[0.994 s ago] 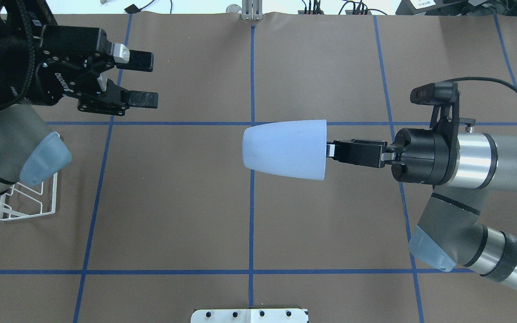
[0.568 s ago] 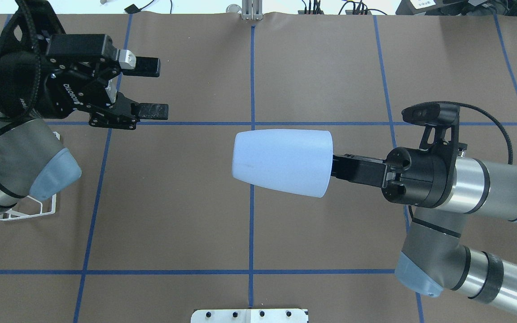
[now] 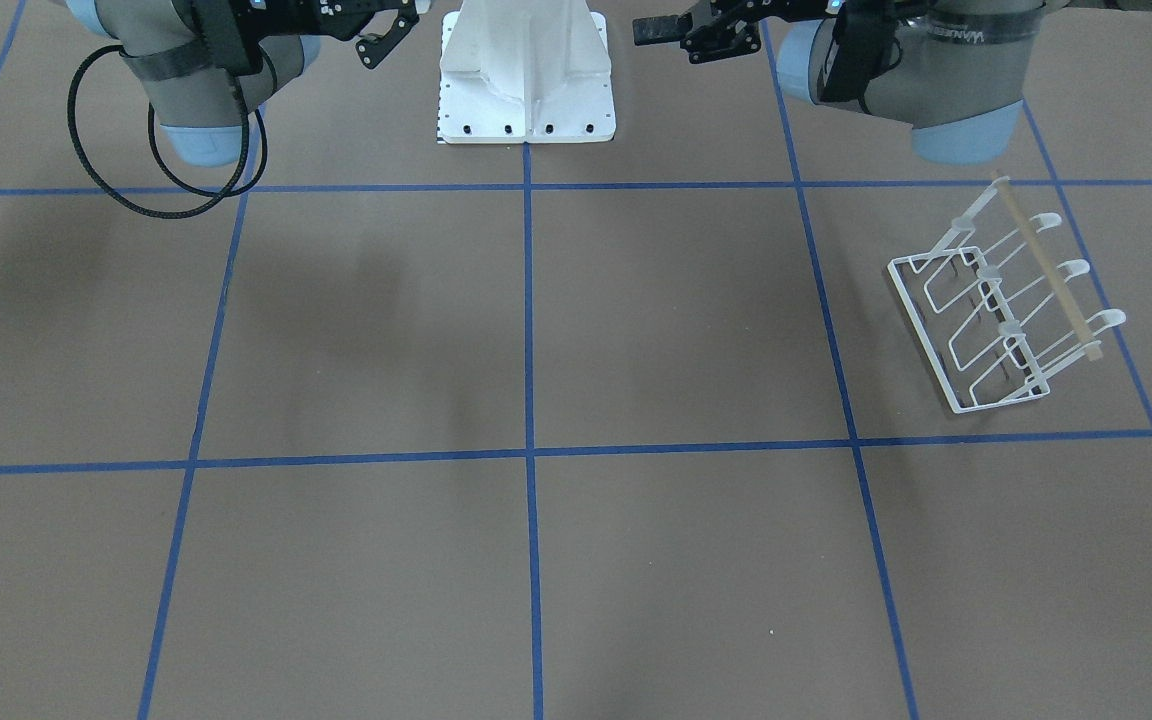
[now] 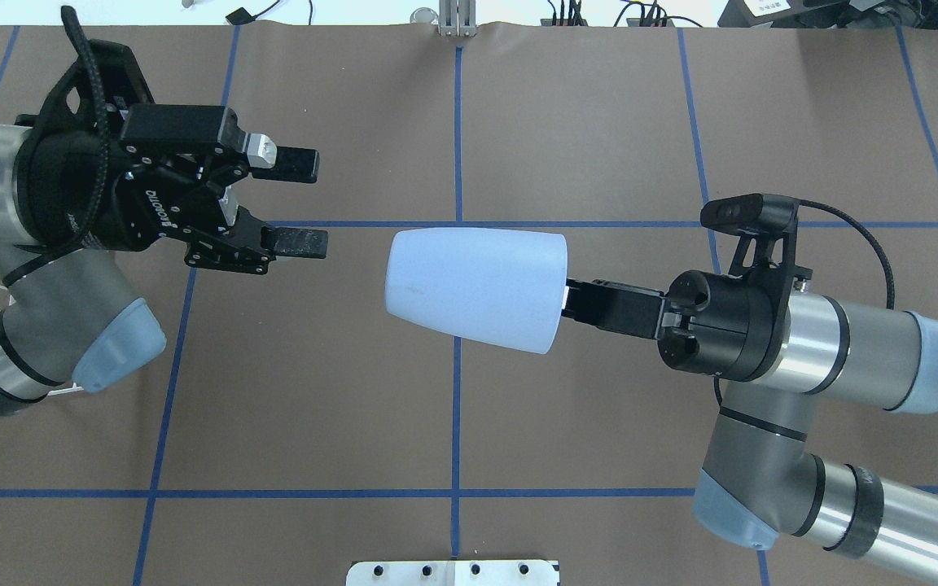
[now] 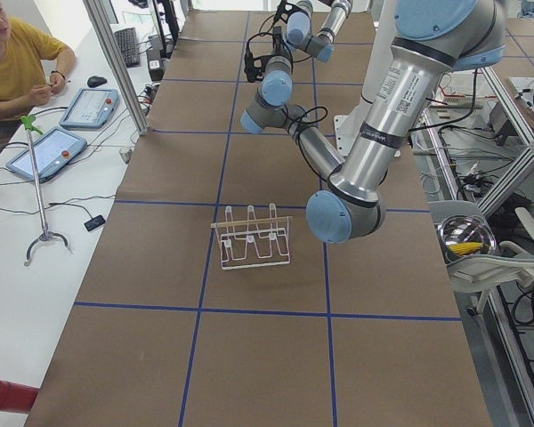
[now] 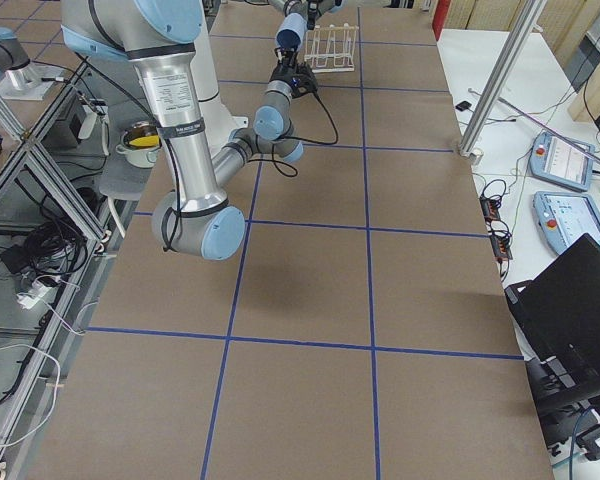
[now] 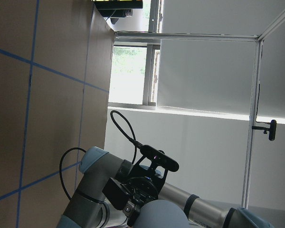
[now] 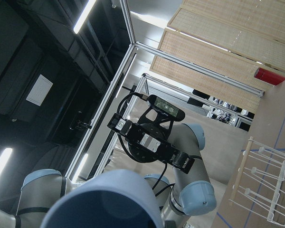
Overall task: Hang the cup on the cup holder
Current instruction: 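Close the left gripper on the cup's closed end beside the right gripper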
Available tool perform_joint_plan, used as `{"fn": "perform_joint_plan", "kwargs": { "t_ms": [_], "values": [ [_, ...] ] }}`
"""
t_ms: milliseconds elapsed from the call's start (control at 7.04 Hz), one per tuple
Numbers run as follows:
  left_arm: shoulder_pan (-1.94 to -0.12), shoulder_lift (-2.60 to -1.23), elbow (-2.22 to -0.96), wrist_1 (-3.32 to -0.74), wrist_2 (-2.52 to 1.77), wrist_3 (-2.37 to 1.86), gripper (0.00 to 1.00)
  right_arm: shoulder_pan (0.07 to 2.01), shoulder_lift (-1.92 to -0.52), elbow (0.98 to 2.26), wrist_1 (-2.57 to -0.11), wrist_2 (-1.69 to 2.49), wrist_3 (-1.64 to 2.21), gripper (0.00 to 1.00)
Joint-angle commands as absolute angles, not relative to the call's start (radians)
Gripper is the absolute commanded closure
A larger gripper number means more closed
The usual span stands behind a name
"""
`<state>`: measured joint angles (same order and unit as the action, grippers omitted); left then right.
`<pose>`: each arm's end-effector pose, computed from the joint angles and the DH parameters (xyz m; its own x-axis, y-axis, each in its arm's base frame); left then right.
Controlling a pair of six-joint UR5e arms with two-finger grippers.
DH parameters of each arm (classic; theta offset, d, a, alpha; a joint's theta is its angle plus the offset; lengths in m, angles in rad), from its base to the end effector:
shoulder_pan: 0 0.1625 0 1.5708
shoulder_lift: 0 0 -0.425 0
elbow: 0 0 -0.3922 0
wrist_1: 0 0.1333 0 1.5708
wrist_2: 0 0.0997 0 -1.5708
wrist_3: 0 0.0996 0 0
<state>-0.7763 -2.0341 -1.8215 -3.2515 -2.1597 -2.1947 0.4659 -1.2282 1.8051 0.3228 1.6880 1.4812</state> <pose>0.2803 -0.3845 0.1574 -0.6080 -0.0838 -0.7895 -0.0515 0.9965 -0.0661 -0.3518 -0.3131 0.2094 -0.6628 -0.4327 0.6112 -0.4423 0.8848 0.1469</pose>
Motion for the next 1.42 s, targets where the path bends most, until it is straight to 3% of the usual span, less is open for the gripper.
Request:
{"fn": "perform_joint_plan", "kwargs": {
  "t_ms": [0,1278],
  "values": [
    [-0.756,-2.034,-1.827,-3.252,-2.16,-2.197,0.01,0.462,-1.207,1.784,0.321,1.662,1.479,1.0],
    [-0.732,-2.034,-1.821,-3.252,-2.157,-2.189,0.02,0.428,-1.14,1.752,0.222,1.603,1.45,1.0]
  ]
}}
